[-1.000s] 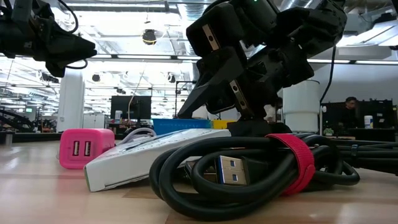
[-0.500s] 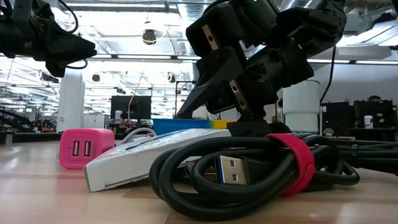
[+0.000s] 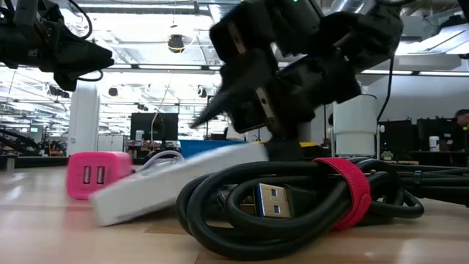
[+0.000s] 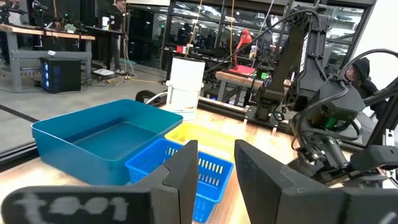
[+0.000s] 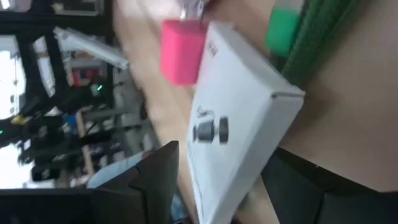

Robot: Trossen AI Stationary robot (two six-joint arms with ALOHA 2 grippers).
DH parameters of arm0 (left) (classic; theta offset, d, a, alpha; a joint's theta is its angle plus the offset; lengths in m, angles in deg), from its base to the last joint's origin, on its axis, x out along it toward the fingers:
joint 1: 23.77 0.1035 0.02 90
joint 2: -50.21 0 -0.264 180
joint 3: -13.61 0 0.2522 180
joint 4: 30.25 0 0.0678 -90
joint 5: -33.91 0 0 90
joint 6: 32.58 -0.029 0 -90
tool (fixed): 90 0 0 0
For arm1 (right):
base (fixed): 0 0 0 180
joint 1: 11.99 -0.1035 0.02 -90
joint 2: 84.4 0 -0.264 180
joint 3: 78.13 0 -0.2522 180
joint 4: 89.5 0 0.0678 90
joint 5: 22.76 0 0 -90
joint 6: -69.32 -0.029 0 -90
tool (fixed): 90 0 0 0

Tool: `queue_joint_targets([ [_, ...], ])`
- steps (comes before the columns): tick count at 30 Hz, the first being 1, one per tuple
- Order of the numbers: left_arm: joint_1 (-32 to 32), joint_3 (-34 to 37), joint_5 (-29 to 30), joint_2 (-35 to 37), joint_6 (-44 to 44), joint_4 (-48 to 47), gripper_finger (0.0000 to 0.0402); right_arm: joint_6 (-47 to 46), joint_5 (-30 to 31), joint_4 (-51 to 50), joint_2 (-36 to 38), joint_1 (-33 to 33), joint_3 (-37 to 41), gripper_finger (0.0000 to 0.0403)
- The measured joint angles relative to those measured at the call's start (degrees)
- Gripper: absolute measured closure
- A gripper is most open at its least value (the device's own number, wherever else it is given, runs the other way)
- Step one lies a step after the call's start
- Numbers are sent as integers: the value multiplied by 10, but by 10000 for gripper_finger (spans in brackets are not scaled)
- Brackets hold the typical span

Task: Pick and place items into bin
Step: Put the white card reader box into the yellow bin

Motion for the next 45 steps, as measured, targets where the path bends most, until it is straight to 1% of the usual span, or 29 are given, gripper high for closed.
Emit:
queue_joint_targets([
  [4, 0, 0, 0, 0, 0, 0, 307, -8, -60, 39, -57, -3, -51, 187],
  [7, 0, 0, 0, 0, 0, 0, 307, -11, -93, 29, -75, 1, -75, 187],
  [11, 0, 0, 0, 0, 0, 0, 307, -11, -103, 11, -70, 11, -75, 204],
  [18, 0, 0, 0, 0, 0, 0, 307, -12, -110, 9, -71, 13, -75, 265],
  [21, 0, 0, 0, 0, 0, 0, 307, -10, -122, 9, -71, 15, -76, 271],
  [24, 0, 0, 0, 0, 0, 0, 307, 5, -135, 1, -63, 19, -74, 267],
  [26, 0, 0, 0, 0, 0, 0, 307, 29, -138, -5, -58, 20, -73, 262],
  [30, 0, 0, 0, 0, 0, 0, 307, 112, -137, -39, -38, 24, -70, 262],
  [34, 0, 0, 0, 0, 0, 0, 307, 228, -131, -100, -11, 32, -70, 274],
  [37, 0, 0, 0, 0, 0, 0, 307, 297, -133, -141, 9, 34, -71, 281],
  [45, 0, 0, 0, 0, 0, 0, 307, 435, -132, -224, 49, 34, -72, 285],
])
